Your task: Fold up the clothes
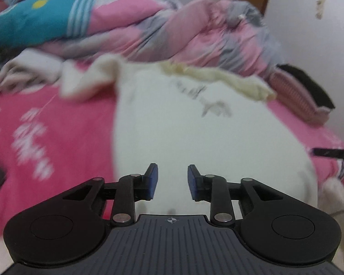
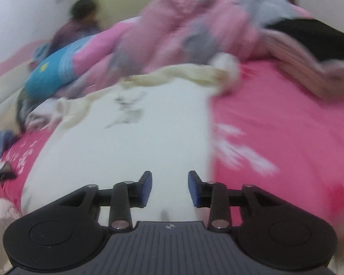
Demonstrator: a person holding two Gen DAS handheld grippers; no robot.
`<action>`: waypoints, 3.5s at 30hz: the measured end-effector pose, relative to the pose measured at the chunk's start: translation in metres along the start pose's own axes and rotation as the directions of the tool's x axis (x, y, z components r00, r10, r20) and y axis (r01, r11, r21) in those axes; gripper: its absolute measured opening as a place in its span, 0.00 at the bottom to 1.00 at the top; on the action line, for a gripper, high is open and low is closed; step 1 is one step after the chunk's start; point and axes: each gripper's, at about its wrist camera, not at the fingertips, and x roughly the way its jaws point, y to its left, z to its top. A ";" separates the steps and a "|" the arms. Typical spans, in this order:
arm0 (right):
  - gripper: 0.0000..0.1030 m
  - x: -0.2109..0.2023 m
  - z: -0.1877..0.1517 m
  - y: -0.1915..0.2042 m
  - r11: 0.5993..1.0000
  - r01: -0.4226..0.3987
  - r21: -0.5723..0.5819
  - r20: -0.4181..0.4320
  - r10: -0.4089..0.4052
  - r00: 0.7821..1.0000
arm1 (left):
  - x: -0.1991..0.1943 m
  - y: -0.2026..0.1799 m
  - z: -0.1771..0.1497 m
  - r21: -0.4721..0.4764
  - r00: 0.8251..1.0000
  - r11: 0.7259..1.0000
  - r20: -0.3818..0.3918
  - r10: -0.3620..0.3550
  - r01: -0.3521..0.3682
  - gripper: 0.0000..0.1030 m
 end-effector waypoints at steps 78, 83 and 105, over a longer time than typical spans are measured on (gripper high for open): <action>0.25 0.324 0.177 0.097 0.956 -0.048 -0.290 -0.205 -0.013 0.979 | 0.204 0.091 0.084 -0.346 0.954 0.910 0.108 0.280 -0.228 0.16; 0.24 0.373 0.182 0.069 0.956 0.073 -0.286 -0.170 -0.125 0.977 | 0.204 0.091 0.084 -0.345 0.954 0.911 0.110 0.278 -0.226 0.16; 0.31 0.357 0.190 0.020 0.952 0.144 -0.269 -0.142 -0.187 0.972 | 0.202 0.093 0.083 -0.354 0.956 0.909 0.109 0.272 -0.218 0.16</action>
